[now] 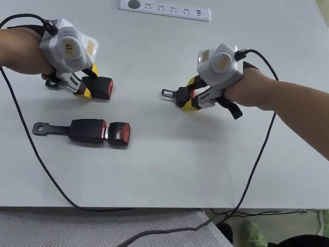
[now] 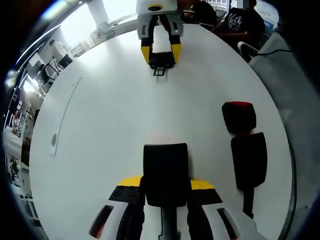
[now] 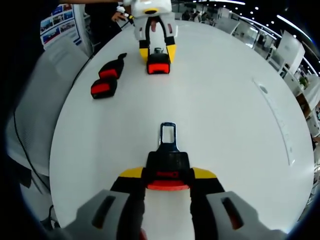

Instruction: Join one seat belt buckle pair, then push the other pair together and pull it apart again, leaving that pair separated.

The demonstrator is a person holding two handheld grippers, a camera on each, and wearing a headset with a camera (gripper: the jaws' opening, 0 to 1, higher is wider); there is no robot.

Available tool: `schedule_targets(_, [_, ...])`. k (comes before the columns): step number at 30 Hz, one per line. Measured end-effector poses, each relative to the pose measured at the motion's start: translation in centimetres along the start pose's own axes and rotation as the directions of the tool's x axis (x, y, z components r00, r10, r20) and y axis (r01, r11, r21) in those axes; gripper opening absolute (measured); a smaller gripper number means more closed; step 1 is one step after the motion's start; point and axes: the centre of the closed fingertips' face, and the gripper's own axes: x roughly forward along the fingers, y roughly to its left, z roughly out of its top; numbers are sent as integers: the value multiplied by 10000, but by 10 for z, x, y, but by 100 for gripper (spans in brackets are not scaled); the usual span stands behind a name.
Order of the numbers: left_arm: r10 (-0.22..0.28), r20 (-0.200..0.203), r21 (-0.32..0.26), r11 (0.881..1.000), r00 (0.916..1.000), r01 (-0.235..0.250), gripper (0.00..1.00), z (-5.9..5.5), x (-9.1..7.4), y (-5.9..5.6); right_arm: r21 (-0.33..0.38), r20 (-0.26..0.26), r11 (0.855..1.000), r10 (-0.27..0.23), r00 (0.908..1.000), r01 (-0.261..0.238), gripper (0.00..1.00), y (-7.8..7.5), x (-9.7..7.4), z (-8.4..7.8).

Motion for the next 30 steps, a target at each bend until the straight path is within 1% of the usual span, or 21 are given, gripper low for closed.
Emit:
schedule_targets(3, [-7, -16, -36, 10000, 10000, 7, 32, 0, 0, 0, 68, 3, 9999, 137, 9999, -137, 34, 0, 0, 0])
schedule_targets(6, [24, -33, -206, 9998, 10000, -25, 32, 1, 0, -1, 52, -18, 9998, 204, 9998, -204, 34, 1, 0, 0])
schedule_targets(7, [71, -32, -398, 9992, 10000, -72, 32, 1, -1, -1, 6, -51, 9998, 209, 9998, -209, 34, 1, 0, 0])
schedule_targets(10, [172, 30, -632, 9979, 9998, -169, 32, 1, -1, 0, -34, -89, 9997, 222, 9997, -223, 34, 1, 0, 0])
schedule_targets(13, [208, 99, -640, 9977, 9997, -201, 32, -1, 1, 1, -56, -97, 9997, 251, 9996, -252, 34, 1, 0, 0])
schedule_targets(14, [209, 103, -634, 9978, 9997, -202, 32, -1, 1, 1, -62, -104, 9996, 267, 9996, -267, 34, -1, 2, -1])
schedule_targets(19, [184, 20, -640, 9978, 9998, -182, 32, -1, 2, 2, -121, -172, 9996, 272, 9995, -274, 34, -2, 3, -1])
schedule_targets(24, [215, 44, -676, 9975, 9998, -212, 32, -2, 3, 3, -95, -176, 9998, 143, 9997, -145, 35, 0, 4, 4])
schedule_targets(30, [160, 25, -664, 9977, 9999, -158, 32, -3, 4, 4, -211, -5, 9998, 28, 10000, -28, 35, 2, 11, 20])
